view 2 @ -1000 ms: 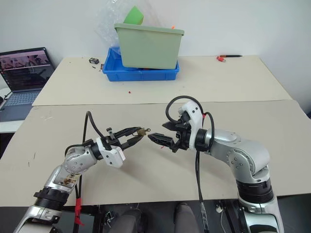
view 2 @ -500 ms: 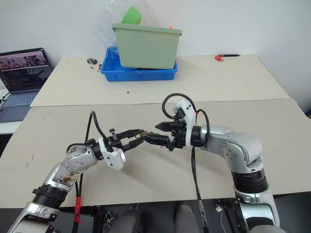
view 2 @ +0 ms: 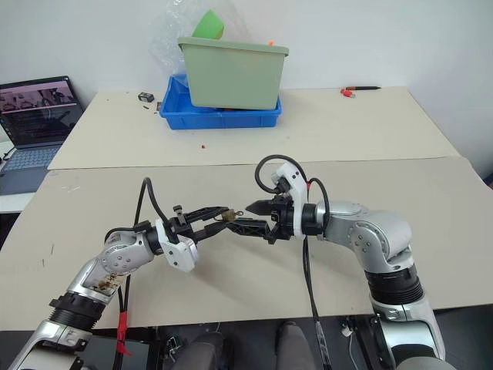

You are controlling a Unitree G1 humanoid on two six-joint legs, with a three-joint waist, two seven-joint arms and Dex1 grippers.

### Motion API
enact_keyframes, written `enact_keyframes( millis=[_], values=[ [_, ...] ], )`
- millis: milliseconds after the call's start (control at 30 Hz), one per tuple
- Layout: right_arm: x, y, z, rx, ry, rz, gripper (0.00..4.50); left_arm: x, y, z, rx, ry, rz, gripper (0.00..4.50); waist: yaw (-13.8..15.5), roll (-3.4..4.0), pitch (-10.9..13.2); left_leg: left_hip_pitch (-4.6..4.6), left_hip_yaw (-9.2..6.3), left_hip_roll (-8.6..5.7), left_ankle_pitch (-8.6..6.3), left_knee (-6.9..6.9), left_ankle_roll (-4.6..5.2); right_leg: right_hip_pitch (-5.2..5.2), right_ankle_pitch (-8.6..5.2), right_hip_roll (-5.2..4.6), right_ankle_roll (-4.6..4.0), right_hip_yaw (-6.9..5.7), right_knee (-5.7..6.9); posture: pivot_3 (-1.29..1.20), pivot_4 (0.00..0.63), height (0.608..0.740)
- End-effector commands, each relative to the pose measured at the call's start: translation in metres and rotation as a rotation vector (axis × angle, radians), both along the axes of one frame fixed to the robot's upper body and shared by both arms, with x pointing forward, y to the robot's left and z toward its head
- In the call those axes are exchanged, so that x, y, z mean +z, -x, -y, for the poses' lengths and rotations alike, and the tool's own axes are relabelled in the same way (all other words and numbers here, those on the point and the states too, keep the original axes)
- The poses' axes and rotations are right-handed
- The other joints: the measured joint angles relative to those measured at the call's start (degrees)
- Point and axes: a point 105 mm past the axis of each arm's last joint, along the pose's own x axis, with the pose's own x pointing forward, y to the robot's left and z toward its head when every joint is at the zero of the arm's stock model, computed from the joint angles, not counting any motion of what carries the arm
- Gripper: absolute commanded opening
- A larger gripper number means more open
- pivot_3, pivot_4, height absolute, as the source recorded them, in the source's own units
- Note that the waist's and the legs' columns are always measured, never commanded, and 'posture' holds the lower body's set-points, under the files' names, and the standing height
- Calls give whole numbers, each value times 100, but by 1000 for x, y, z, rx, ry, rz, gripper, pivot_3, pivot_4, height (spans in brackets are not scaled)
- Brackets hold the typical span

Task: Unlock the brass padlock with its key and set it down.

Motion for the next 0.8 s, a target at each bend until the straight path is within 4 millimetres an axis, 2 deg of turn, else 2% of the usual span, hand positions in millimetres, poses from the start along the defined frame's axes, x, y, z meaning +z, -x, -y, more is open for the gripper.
enact_keyframes(
  millis=[33,67,100,133,200,233,367,800],
  values=[
    [13,-1,-2,22,-11,50,3948,13,5,3,-26,22,56,818,-1,0,0,0,0,0,0,0,0,0,0,0,0,0,0,0,150,740],
    [14,-1,-2,23,-11,50,3786,13,5,3,-25,21,56,818,-1,0,0,0,0,0,0,-1,0,-1,0,0,0,0,0,0,150,740],
    [14,-1,-2,23,-10,51,3316,13,5,2,-24,23,56,818,-1,0,0,0,0,0,0,0,0,-1,0,0,0,0,0,0,150,740],
    [15,-1,-3,24,-12,53,3079,13,5,3,-24,23,56,818,-1,0,0,0,0,0,0,0,0,-1,0,0,0,0,0,0,150,740],
    [17,-1,-4,27,-14,57,2275,14,5,3,-24,25,55,818,-3,0,0,0,0,0,0,0,0,-1,0,0,0,0,0,0,150,740],
    [18,-1,-4,31,-16,60,2050,13,4,3,-23,23,54,818,-3,0,0,0,1,0,0,0,0,-1,0,0,0,0,0,0,150,740],
    [20,-1,-6,36,-18,64,664,14,4,3,-23,23,55,818,0,0,0,0,0,0,0,-1,0,-1,0,0,0,0,0,0,150,740],
    [13,0,-13,46,-13,51,664,14,5,3,-24,22,53,818,-3,0,0,-2,0,0,0,-1,0,-3,0,0,0,0,0,0,150,740]
  ],
)
